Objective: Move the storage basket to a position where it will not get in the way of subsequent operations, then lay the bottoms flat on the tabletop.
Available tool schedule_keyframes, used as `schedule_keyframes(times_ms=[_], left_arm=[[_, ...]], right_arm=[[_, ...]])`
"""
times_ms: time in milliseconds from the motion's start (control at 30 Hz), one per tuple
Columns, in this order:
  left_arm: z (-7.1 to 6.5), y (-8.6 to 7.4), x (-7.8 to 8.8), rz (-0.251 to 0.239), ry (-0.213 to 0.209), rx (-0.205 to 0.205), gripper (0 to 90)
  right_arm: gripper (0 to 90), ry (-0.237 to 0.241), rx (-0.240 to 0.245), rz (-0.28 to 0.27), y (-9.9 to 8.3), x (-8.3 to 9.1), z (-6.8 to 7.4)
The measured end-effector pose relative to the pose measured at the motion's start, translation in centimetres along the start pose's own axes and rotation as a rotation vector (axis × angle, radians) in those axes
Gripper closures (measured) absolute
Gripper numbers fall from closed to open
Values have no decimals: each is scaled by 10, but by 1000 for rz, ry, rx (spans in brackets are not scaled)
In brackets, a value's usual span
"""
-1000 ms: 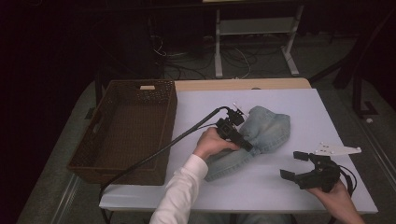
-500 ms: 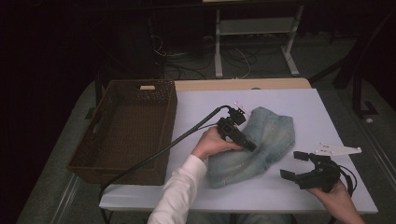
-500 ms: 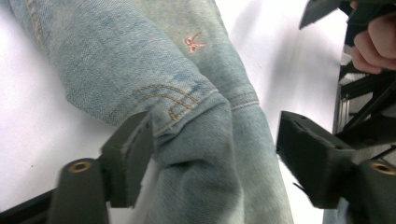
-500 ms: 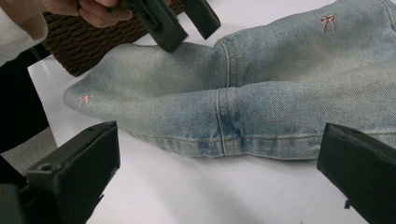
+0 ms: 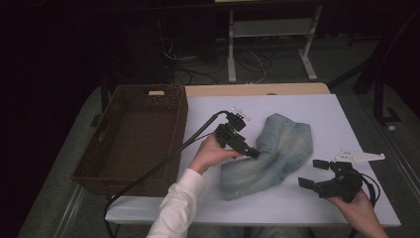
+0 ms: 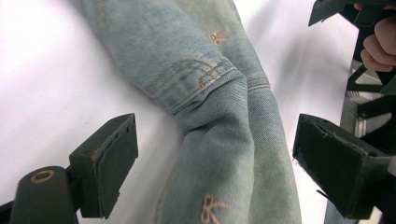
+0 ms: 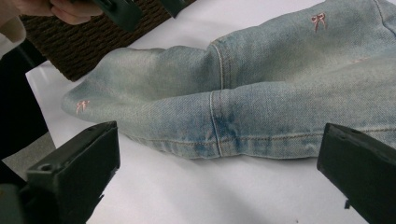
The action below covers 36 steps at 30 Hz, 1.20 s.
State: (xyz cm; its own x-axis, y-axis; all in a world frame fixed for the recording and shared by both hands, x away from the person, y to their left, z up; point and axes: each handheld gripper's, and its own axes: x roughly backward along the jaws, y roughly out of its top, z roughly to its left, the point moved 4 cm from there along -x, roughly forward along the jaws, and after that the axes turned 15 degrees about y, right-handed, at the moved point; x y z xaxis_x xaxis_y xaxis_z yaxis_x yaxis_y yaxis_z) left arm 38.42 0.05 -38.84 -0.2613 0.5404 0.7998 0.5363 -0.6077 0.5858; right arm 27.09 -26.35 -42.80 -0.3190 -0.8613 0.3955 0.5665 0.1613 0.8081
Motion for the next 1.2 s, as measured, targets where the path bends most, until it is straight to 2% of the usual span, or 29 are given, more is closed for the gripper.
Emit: schedule_keyframes(times_ms=[100, 233, 300, 533, 633, 667, 800, 867, 967, 1133, 1200], left_arm=[[1, -4, 10, -19, 4, 7, 112], [2, -12, 19, -10, 22, 27, 41], [4, -16, 22, -21, 14, 44, 35], [12, -27, 29, -57, 44, 79, 32], [16, -34, 30, -59, 61, 94, 33], [17, -37, 30, -60, 79, 107, 33], [22, -45, 28, -80, 90, 150, 34], [23, -49, 27, -66, 105, 145, 34], [25, -52, 25, -71, 90, 161, 33], [29, -60, 19, -85, 101, 196, 33], [28, -62, 17, -81, 110, 195, 33]], right_arm=[[0, 5, 6, -6, 8, 3, 1], [0, 6, 13, 3, 20, 5, 0], [0, 9, 25, 12, 30, 6, -2], [0, 5, 62, 15, 58, 7, -10], [0, 3, 59, 4, 66, 8, -18], [0, 3, 57, -1, 68, 7, -20], [0, 0, 50, -19, 77, 4, -34], [0, -2, 40, -18, 80, 1, -41], [0, -12, 41, -18, 84, -3, -50], [0, -21, 29, -36, 90, -11, -68], [0, -26, 25, -40, 92, -14, -74]])
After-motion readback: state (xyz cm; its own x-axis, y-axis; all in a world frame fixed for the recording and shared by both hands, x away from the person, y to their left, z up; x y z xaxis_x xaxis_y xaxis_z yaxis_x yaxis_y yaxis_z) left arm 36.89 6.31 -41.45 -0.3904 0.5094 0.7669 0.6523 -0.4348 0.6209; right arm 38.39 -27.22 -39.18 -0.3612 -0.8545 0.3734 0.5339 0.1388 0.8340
